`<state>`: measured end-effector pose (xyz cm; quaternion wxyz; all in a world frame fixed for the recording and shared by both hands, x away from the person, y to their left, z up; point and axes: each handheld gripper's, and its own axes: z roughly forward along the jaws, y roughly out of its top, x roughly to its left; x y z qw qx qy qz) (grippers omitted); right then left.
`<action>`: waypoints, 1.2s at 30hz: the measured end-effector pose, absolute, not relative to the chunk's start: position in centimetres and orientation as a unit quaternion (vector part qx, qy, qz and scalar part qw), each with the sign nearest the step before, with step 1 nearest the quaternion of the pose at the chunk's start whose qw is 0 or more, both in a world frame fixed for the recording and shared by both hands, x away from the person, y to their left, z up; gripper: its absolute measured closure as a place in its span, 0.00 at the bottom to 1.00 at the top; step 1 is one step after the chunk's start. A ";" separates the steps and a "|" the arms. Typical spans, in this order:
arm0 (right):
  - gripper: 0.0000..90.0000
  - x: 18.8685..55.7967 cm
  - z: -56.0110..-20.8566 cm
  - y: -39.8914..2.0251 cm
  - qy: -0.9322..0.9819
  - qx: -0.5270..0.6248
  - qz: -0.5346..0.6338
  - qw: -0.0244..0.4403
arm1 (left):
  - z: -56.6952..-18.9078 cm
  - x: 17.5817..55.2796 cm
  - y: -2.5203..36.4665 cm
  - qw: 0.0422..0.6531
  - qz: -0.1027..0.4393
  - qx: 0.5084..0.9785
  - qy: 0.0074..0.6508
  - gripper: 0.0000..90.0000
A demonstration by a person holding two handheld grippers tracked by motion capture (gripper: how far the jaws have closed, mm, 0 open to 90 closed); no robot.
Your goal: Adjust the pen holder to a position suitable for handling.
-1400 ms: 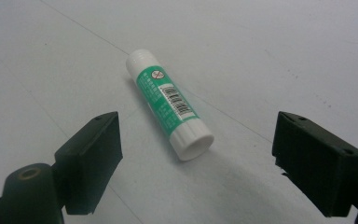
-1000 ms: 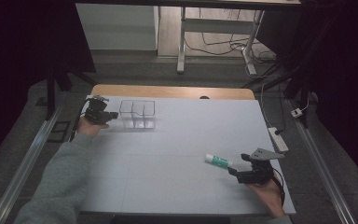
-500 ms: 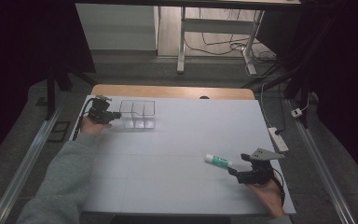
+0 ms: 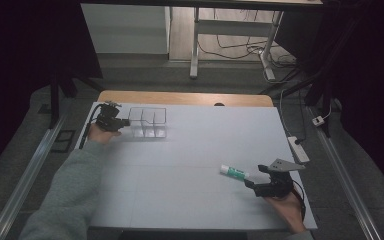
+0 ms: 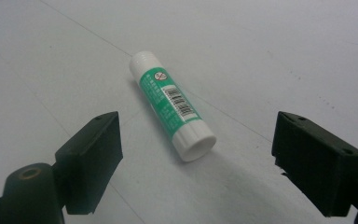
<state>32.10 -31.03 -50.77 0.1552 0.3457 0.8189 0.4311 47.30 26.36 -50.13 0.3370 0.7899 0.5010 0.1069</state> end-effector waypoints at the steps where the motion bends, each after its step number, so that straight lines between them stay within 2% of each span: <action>1: 0.17 32.1 -50.8 -31.0 0.819 0.345 0.431 0.155 | -50.1 47.3 26.4 0.337 0.107 0.790 0.501 0.99; 36: 0.17 32.1 -50.8 -31.0 0.823 0.342 0.427 0.150 | -49.4 47.9 20.4 0.351 0.084 0.816 0.453 0.99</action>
